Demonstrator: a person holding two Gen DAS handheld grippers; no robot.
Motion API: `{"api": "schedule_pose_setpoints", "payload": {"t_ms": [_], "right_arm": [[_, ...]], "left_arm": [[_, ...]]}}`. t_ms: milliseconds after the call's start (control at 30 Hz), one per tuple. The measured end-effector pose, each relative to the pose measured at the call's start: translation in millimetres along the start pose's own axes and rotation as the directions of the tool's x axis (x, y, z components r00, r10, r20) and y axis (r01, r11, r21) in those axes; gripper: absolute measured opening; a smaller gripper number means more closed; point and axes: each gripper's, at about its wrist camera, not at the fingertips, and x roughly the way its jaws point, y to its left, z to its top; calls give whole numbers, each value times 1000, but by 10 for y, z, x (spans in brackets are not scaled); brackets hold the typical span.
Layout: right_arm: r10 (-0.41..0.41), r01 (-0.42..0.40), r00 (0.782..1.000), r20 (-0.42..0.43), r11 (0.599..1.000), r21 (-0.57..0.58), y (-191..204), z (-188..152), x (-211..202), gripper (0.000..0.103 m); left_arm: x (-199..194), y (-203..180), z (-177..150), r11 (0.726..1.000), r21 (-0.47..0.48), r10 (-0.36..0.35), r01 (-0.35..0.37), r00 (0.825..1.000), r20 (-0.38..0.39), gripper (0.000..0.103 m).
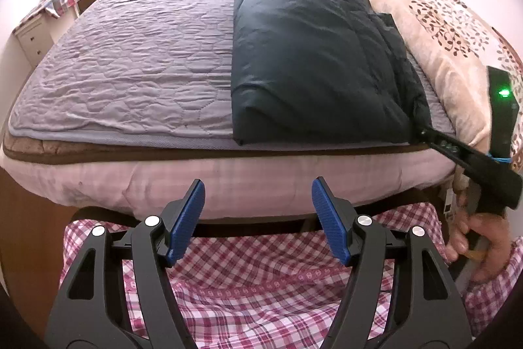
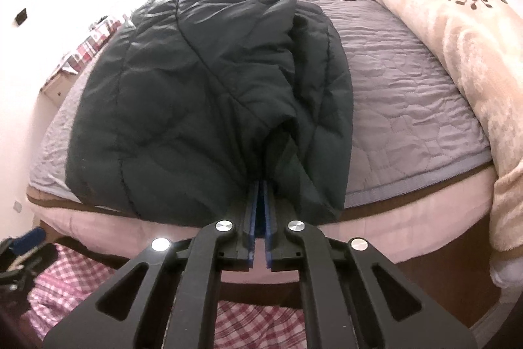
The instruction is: Fold large clothes
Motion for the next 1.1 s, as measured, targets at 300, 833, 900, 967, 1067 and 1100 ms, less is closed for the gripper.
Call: {"api": "schedule_pose_setpoints", "payload": {"t_ms": [300, 833, 900, 967, 1067, 1100], "right_arm": [[-5, 5, 997, 76, 1000, 7, 134, -230, -508, 46], [-21, 28, 998, 53, 990, -135, 349, -612, -579, 49], [-22, 28, 999, 45, 991, -134, 339, -610, -559, 49], [-21, 26, 999, 39, 991, -132, 331, -609, -546, 49], [-21, 25, 999, 34, 991, -132, 332, -615, -538, 49], [-21, 25, 999, 33, 991, -132, 328, -609, -535, 49]], "left_arm": [[-28, -67, 5, 1000, 13, 11, -11, 1000, 10, 67], [-169, -91, -8, 1000, 24, 18, -19, 999, 44, 67], [-166, -89, -13, 1000, 22, 20, -21, 999, 42, 67], [-161, -89, -10, 1000, 22, 21, -22, 999, 42, 67], [-162, -95, -10, 999, 26, 23, -24, 999, 44, 67], [-161, -104, -8, 999, 27, 23, -24, 999, 44, 67]]}}
